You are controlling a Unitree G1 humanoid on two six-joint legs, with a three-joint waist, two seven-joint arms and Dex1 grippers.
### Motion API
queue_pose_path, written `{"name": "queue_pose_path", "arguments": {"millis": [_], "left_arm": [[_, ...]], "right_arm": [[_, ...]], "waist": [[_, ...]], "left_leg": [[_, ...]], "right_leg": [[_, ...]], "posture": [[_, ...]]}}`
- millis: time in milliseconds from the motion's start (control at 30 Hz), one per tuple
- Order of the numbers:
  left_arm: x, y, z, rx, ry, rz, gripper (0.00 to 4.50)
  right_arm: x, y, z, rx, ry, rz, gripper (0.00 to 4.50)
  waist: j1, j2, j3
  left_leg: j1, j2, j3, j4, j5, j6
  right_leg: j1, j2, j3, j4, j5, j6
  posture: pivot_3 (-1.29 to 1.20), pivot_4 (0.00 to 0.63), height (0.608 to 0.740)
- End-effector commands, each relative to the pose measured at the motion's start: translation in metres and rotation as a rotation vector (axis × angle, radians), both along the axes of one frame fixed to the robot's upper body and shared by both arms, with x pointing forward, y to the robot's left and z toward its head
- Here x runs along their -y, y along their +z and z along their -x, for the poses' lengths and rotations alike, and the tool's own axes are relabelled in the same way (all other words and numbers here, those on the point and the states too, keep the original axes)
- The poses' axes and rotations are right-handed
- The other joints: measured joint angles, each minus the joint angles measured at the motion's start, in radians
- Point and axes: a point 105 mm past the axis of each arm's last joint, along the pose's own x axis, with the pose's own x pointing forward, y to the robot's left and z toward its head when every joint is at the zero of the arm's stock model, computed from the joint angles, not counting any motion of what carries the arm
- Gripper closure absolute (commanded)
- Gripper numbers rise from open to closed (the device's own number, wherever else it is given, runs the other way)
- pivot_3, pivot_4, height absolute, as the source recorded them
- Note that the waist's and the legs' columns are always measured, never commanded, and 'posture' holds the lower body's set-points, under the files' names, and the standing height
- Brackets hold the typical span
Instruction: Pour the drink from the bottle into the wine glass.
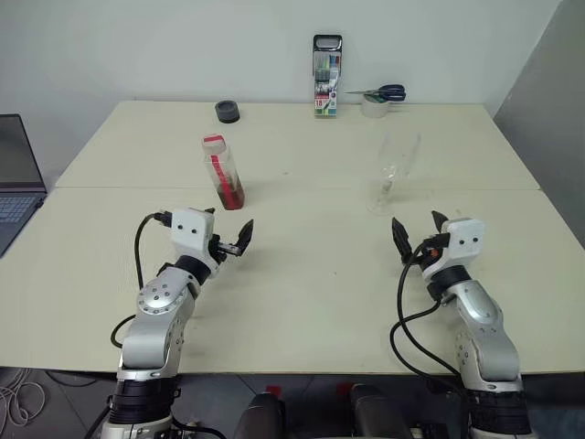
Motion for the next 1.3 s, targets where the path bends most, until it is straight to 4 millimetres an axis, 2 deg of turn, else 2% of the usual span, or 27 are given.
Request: {"name": "queue_pose_path", "arguments": {"millis": [33, 533, 833, 1067, 1133, 1233, 1300], "left_arm": [[-0.003, 0.021, 0.001, 0.099, 0.021, -0.009, 0.04], [-0.006, 0.02, 0.0, 0.102, 0.044, -0.04, 0.04], [-0.013, 0.027, -0.005, 0.12, 0.067, 0.001, 0.04], [-0.012, 0.023, -0.007, 0.11, 0.081, 0.003, 0.04], [-0.01, 0.021, -0.007, 0.104, 0.076, 0.026, 0.04], [-0.011, 0.021, -0.011, 0.096, 0.106, 0.073, 0.04], [-0.013, 0.021, -0.015, 0.085, 0.137, 0.088, 0.04]], "right_arm": [[-0.003, 0.017, -0.001, 0.07, 0.011, -0.012, 0.0], [-0.006, 0.016, -0.002, 0.066, 0.036, 0.003, 0.0], [-0.009, 0.018, -0.005, 0.072, 0.061, 0.028, 0.0], [-0.012, 0.02, -0.004, 0.073, 0.094, 0.035, 0.0], [-0.023, 0.023, -0.001, 0.06, 0.178, 0.031, 0.0], [-0.06, 0.032, 0.015, 0.018, 0.464, 0.065, 0.0], [-0.073, 0.038, 0.023, -0.001, 0.579, 0.096, 0.0]], "waist": [[0.0, 0.0, 0.0], [0.0, 0.0, 0.0], [0.0, 0.0, 0.0], [0.0, 0.0, 0.0], [0.0, 0.0, 0.0], [0.0, 0.0, 0.001], [-0.001, 0.0, 0.001]], "left_leg": [[0.0, 0.0, 0.0, 0.0, 0.0, 0.0], [0.0, 0.0, 0.0, 0.0, 0.0, 0.0], [0.0, 0.0, 0.0, 0.0, 0.0, 0.0], [0.0, 0.0, 0.0, 0.0, 0.0, 0.0], [0.0, 0.0, 0.0, 0.0, 0.0, 0.0], [0.0, 0.0, 0.0, 0.0, 0.0, 0.0], [0.0, 0.0, -0.001, 0.0, 0.0, 0.0]], "right_leg": [[0.0, 0.0, 0.0, 0.0, 0.0, 0.0], [0.0, 0.0, 0.0, 0.0, 0.0, 0.0], [0.0, 0.0, 0.0, 0.0, 0.0, 0.0], [0.0, 0.0, 0.0, 0.0, 0.0, 0.0], [0.0, 0.0, 0.0, 0.0, 0.0, 0.0], [0.0, 0.0, 0.0, 0.0, 0.0, 0.0], [0.0, 0.0, 0.0, 0.0, 0.0, 0.0]], "posture": [[0.0, 0.15, 0.74], [0.0, 0.15, 0.74], [0.0, 0.15, 0.74], [0.0, 0.15, 0.74], [0.0, 0.15, 0.74], [0.0, 0.15, 0.74], [0.0, 0.15, 0.74]]}}
